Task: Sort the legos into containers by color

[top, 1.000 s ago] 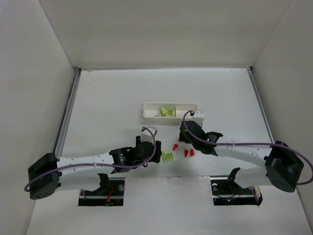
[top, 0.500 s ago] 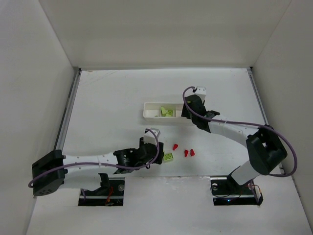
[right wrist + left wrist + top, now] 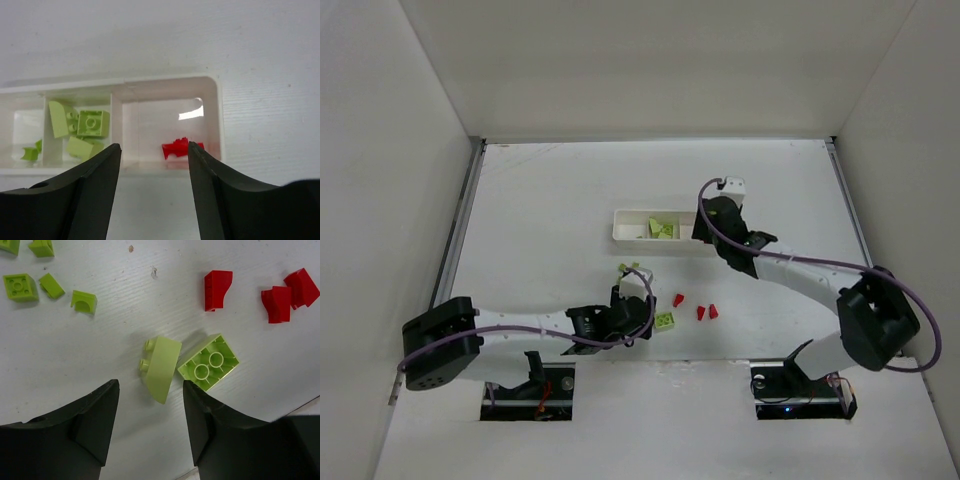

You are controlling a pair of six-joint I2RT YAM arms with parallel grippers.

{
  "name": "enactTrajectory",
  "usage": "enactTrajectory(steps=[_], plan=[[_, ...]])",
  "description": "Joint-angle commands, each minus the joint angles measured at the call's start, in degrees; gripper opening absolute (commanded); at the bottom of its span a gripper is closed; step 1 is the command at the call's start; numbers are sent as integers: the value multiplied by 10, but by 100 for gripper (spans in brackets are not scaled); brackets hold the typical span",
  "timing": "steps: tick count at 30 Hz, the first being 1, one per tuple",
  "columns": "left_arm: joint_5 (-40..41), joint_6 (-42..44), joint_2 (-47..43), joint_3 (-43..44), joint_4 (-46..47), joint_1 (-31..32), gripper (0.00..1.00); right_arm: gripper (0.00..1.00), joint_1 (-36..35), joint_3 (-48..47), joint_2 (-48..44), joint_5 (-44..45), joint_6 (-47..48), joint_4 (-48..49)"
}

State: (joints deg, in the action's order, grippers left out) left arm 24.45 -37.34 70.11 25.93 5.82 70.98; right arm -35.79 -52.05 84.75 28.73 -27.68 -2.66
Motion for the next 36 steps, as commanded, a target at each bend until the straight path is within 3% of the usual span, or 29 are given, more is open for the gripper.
enactTrajectory(steps=[1,4,6,8,12,14,23,31,36], plan=[[8,2,9,-4,34,-2,50,55,-39,38,-55,4,-8,18],[4,-2,13,-9,52,-4,48,40,-90,78,-91,4,-33,-3],[3,0,16,-9,59,-5,44,37,-121,95,-103,4,-51,-21],[3,2,20,-9,60,-7,38,39,-151,107,-108,4,-66,-36],[3,3,24,-8,54,-14,29,59,-196,132,-115,4,-109,-46],[3,5,22,-11,53,-18,26,62,-209,143,-115,2,-128,-44],[9,10,-15,-13,36,-32,15,58,-247,137,-62,-8,-165,-28],[4,36,-146,19,-24,-91,16,54,-250,143,-23,-12,-192,-28],[-17,60,-135,75,-23,-139,16,47,-249,143,-3,-22,-190,-8]])
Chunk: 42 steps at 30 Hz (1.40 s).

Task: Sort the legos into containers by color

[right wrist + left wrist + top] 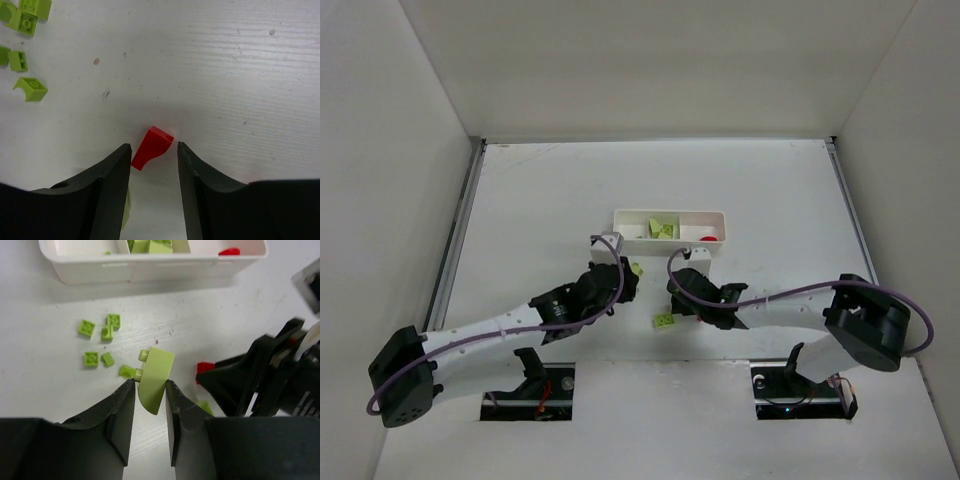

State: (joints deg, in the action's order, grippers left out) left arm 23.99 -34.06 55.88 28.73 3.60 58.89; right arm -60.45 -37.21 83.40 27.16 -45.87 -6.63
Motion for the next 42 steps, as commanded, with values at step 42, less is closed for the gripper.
enactTrajectory(steps=[42], plan=[[-84,155,505,435,74,-137,23,26,262,-53,-116,-84,104,127]])
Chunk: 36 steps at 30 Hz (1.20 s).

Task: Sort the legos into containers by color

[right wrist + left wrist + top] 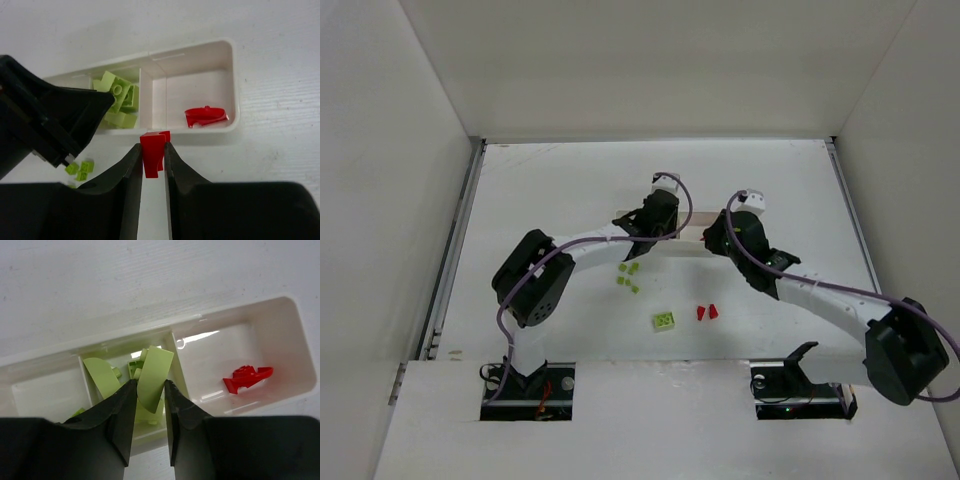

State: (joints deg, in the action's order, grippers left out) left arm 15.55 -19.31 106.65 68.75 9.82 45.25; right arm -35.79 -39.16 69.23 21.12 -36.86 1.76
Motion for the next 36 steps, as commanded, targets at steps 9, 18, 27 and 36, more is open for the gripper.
enactTrajectory(steps=[9,18,27,36], plan=[[4,-7,-58,-5,27,1,45,26,50,-94,142,-28,37,61],[33,-23,-210,-134,36,16,46,30,58,-138,201,-24,58,55],[135,-85,-361,-308,-66,37,43,53,58,-158,213,-10,72,54],[138,-122,-342,-376,-42,50,43,49,7,-103,137,7,71,57]])
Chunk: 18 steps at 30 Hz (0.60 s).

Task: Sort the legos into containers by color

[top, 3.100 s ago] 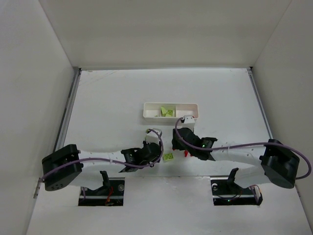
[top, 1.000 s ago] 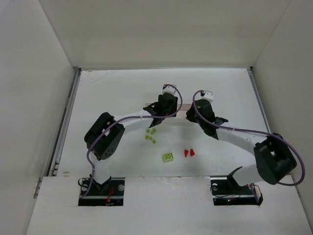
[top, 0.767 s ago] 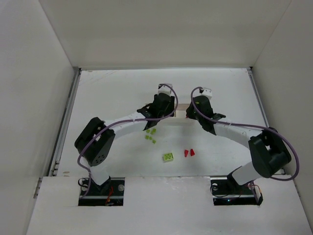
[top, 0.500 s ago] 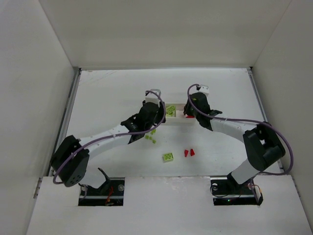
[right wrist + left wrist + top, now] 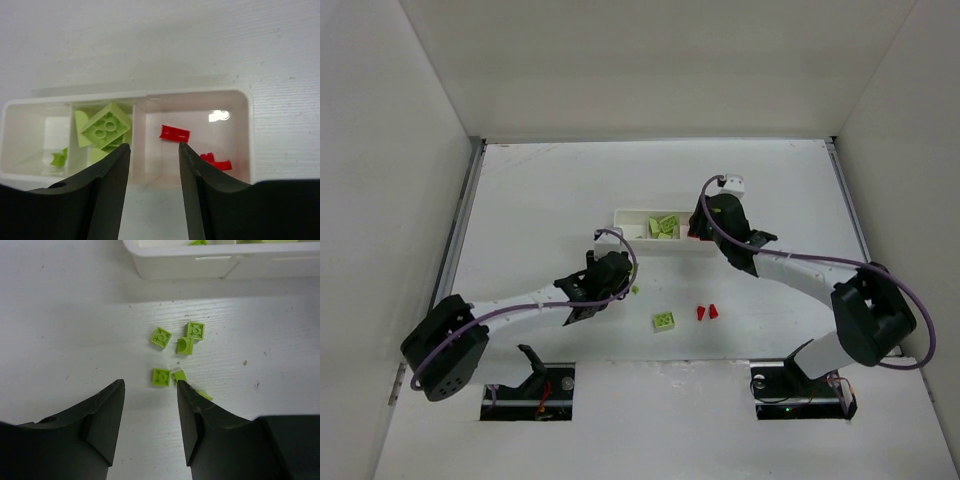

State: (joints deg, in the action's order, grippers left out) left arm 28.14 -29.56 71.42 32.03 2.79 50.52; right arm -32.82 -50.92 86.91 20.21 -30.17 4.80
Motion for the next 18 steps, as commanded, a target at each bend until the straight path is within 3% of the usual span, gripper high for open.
enactTrajectory(steps=[1,9,18], plan=[[6,-16,19,-12,44,-4,43,49,-35,23,-49,18,2,27],[-17,-8,66,-15,99,-9,36,45,-97,85,-104,41,-16,24],[-18,-12,100,-21,100,-13,26,45,-142,160,-174,71,-59,15]])
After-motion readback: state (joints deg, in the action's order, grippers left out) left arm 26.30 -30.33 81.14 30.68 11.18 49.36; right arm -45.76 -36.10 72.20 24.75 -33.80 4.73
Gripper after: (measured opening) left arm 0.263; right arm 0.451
